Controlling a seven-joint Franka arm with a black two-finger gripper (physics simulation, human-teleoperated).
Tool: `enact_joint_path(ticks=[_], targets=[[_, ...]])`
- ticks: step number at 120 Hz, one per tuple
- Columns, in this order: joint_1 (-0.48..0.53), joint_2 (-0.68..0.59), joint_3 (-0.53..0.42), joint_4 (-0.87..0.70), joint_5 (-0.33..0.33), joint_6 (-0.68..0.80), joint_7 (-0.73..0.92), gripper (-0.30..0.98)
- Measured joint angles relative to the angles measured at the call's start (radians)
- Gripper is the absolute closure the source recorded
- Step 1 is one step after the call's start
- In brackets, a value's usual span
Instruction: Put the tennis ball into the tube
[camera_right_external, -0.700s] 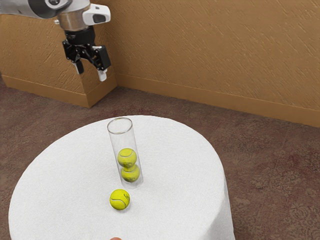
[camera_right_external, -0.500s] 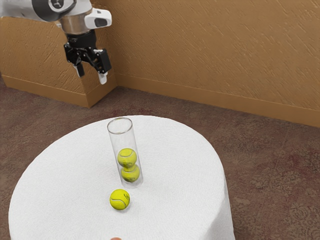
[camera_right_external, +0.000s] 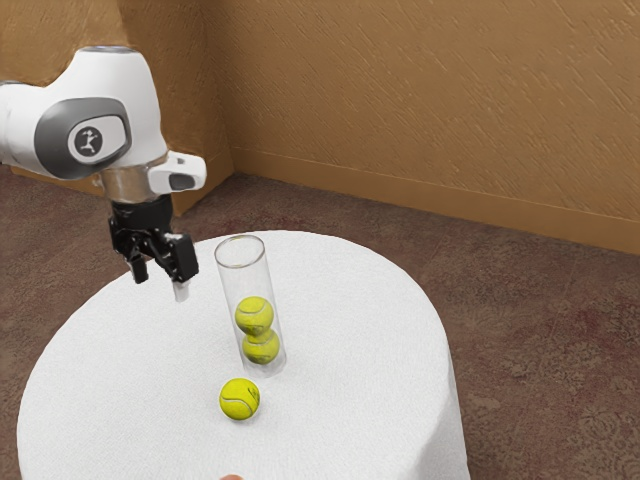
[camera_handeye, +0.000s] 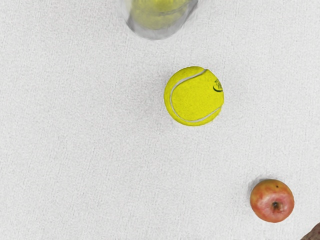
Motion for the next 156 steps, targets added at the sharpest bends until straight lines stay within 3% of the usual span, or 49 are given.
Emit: enact_joint_path(ticks=[25,53,103,156], targets=[[-0.031,-0.029,-0.025,-0.242,-0.007,0.229,-0.045,0.00],[-0.038,0.033,-0.026,-0.371,-0.055,0.454,-0.091,0.00],[-0.079,0.266,-0.026,-0.346,-0.102,0.711,-0.150,0.00],[-0.081,0.396,-0.026,-0.313,-0.133,0.779,-0.186,0.00]])
